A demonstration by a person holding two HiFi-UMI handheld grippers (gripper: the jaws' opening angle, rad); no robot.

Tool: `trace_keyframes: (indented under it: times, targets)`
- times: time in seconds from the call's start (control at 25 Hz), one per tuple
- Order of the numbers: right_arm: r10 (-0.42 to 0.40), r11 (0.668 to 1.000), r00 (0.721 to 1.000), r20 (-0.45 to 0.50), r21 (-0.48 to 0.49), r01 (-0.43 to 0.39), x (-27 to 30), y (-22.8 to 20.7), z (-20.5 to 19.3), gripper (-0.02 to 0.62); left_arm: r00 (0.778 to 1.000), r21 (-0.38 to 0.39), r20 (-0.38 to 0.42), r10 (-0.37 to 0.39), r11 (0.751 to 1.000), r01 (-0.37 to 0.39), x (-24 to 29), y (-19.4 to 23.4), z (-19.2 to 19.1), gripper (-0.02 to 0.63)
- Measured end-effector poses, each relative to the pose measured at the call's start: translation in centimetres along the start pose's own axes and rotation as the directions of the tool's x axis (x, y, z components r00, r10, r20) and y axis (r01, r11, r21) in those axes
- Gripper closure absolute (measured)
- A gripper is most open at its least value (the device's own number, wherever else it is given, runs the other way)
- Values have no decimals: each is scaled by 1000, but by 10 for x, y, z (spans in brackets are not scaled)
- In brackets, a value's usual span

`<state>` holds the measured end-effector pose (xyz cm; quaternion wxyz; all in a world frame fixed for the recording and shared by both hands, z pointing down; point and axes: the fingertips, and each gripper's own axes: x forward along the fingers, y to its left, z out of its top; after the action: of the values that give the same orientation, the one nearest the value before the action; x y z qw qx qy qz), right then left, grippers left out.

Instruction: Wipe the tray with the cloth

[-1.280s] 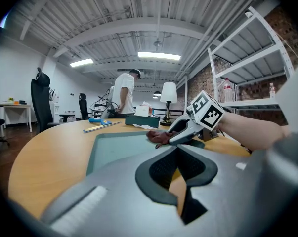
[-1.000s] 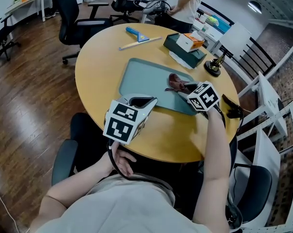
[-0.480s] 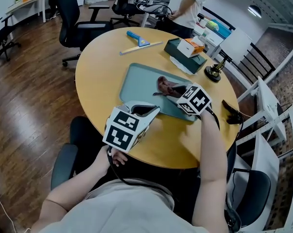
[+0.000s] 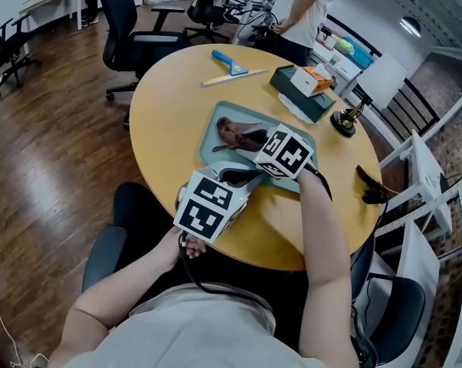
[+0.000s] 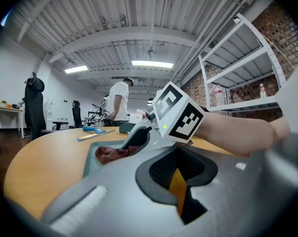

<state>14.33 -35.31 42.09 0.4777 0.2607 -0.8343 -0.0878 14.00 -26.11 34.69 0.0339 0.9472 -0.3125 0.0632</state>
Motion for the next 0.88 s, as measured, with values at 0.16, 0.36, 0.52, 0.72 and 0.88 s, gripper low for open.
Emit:
trace_keyframes:
  times: [0.16,0.36,0.52,0.72,0.88]
  targets:
    - [9,1000,1000,-11,-18,-9,-3,4,0,459,1000,3,-5,2,1000,-2,-1,1,-1,605]
    - [-4,1000,996,-87,-25,2,-22,5,-29,459,1000,-3,-3,-1,1000,1,-2,0,0,605]
    - [-32,999,992,-122,37,37,-40,-1,-61,459,1000,-7,-5,-4,1000,4,-2,1,0,606]
    - [-69,992,984,-165,91,85,-59,-9,-93,459,1000,-11,-7,-4,1000,4,-3,0,1,606]
    - [-96,986,972,-212,117,123,-71,-14,-116,459,1000,-11,-4,-6,1000,6,-1,1,1,604]
